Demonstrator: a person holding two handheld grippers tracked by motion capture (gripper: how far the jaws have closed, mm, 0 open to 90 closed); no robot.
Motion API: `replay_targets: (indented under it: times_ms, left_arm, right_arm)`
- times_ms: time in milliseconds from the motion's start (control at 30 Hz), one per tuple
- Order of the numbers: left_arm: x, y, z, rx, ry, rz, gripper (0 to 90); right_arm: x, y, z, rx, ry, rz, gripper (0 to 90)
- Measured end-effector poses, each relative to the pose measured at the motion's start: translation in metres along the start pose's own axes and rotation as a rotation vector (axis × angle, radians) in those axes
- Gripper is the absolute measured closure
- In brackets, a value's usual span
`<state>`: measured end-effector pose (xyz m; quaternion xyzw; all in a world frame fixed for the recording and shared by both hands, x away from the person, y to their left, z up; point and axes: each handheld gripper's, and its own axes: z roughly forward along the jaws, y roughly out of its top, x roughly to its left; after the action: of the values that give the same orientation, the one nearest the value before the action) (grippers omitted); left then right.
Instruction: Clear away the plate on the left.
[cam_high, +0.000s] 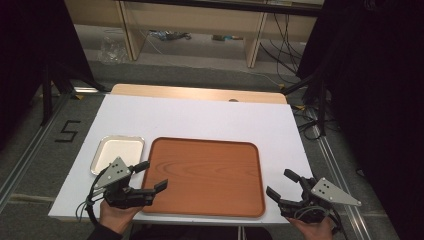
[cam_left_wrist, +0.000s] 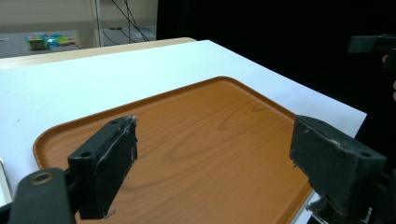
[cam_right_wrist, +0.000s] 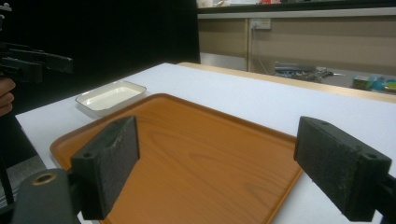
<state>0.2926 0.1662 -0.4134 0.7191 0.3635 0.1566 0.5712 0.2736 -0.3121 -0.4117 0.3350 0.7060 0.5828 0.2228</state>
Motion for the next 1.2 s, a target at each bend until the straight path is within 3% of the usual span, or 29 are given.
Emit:
replay_targets:
  times_ms: [167, 267, 300, 367, 600, 700, 767, 800, 1200]
  left_arm:
    - [0.003, 0.000, 0.001, 0.015, -0.007, -0.002, 15.4]
    - [0.003, 0.000, 0.001, 0.018, 0.001, -0.032, 15.4]
    - [0.004, 0.000, 0.000, 0.019, -0.001, -0.016, 15.5]
    - [0.004, 0.000, -0.001, 0.016, 0.008, -0.031, 15.5]
    - [0.009, 0.001, 0.000, 0.023, 0.011, -0.034, 16.7]
    - [0.010, 0.001, -0.001, 0.026, 0.032, -0.049, 17.5]
    - [0.012, 0.002, -0.002, 0.026, 0.031, -0.036, 17.5]
    - [0.013, 0.001, -0.002, 0.026, 0.041, -0.052, 17.5]
    - [0.025, 0.002, -0.006, 0.045, 0.105, -0.039, 19.3]
  right_arm:
    - [-0.001, 0.000, 0.000, -0.002, -0.013, -0.002, 15.3]
    - [0.001, 0.000, 0.000, 0.010, -0.005, 0.025, 15.3]
    - [0.001, 0.000, 0.000, 0.009, -0.007, 0.025, 15.2]
    - [0.001, 0.000, 0.001, 0.008, 0.012, 0.019, 15.2]
    - [0.001, 0.000, 0.001, 0.006, 0.002, 0.022, 15.2]
    - [0.001, 0.000, 0.001, 0.006, 0.002, 0.022, 15.2]
    - [0.000, 0.000, 0.001, 0.004, 0.001, 0.015, 15.2]
    - [0.001, 0.000, 0.000, 0.006, 0.000, 0.022, 15.3]
    - [0.000, 0.000, -0.001, 0.003, -0.020, 0.003, 15.2]
